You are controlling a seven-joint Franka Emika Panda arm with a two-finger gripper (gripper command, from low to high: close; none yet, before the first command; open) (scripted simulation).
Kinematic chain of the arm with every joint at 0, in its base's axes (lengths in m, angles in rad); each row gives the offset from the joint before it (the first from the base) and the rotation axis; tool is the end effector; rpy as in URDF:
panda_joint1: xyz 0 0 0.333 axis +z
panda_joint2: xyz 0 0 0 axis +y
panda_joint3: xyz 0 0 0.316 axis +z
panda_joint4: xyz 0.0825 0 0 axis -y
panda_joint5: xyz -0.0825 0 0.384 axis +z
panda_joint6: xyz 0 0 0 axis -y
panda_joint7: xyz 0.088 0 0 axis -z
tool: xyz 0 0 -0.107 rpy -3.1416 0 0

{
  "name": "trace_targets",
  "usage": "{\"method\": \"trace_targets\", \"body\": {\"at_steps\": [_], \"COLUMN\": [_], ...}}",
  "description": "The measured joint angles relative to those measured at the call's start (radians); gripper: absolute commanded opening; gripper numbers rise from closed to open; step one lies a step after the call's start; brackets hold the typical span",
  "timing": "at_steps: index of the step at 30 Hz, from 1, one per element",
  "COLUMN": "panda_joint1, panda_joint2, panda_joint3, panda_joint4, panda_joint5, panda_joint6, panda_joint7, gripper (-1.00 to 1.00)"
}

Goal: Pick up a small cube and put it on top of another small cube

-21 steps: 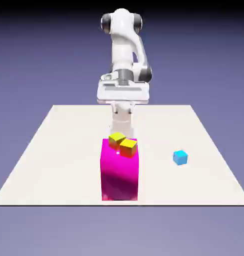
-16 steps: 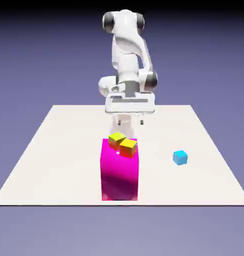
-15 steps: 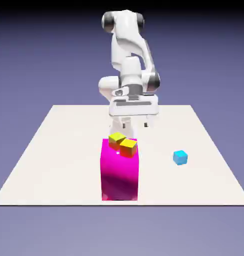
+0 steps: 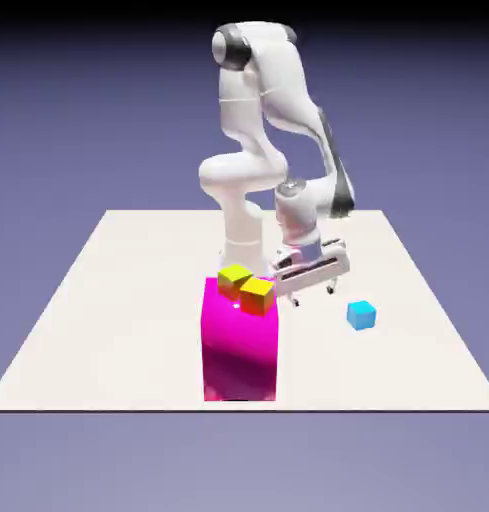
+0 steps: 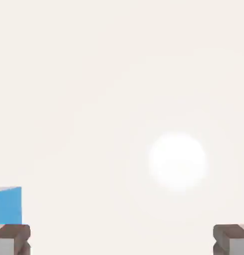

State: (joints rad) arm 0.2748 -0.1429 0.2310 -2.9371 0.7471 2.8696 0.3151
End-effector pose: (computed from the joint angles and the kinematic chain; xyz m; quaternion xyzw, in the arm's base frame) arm 0.3060 0.1208 0.2195 -0.9606 0.2580 0.0022 0.1030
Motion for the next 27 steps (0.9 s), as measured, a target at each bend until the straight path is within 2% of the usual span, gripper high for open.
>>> {"method": "trace_targets", "body": {"at_steps": [20,27], "panda_joint1": [-0.725,-0.63], "panda_joint2": [0.012,0.122], "panda_joint3": [0.307,0.138], "panda_joint4": [-0.118,-0.104], "panda_joint5": [-0.132,-0.347], "panda_joint6": [0.161,0.258], "panda_joint7": [-0.098,0.052], "gripper": [0.0,0.0]}}
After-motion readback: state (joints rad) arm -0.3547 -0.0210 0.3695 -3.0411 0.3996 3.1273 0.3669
